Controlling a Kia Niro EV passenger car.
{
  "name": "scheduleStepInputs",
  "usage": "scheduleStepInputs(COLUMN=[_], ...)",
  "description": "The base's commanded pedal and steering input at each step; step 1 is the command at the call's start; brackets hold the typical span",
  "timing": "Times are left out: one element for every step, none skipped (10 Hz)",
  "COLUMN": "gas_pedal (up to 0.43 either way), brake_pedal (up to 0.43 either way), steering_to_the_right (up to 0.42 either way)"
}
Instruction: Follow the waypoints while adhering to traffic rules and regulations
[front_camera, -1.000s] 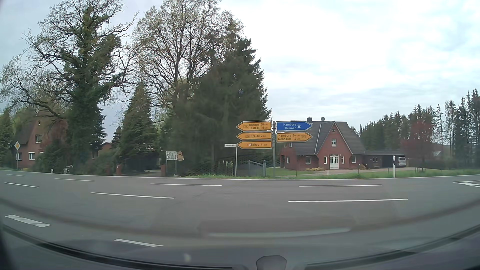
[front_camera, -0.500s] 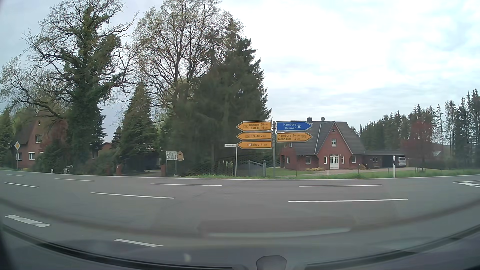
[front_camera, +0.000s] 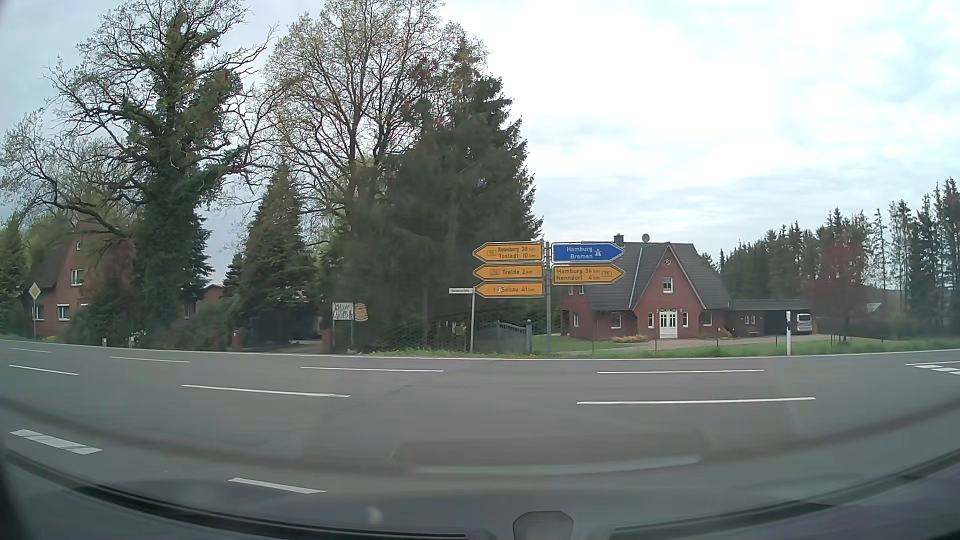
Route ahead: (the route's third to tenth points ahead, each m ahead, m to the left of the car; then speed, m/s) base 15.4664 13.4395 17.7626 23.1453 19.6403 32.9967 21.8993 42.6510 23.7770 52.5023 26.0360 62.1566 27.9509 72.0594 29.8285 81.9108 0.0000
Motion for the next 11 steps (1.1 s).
scheduleStepInputs(gas_pedal=[0.0, 0.0, 0.0, 0.0, 0.0, 0.0, 0.0, 0.0, 0.0, 0.0, 0.0], brake_pedal=[0.165, 0.165, 0.165, 0.165, 0.165, 0.165, 0.165, 0.165, 0.165, 0.165, 0.165], steering_to_the_right=[-0.016, -0.016, -0.016, -0.016, -0.016, -0.016, -0.016, -0.016, -0.016, -0.016, -0.016])
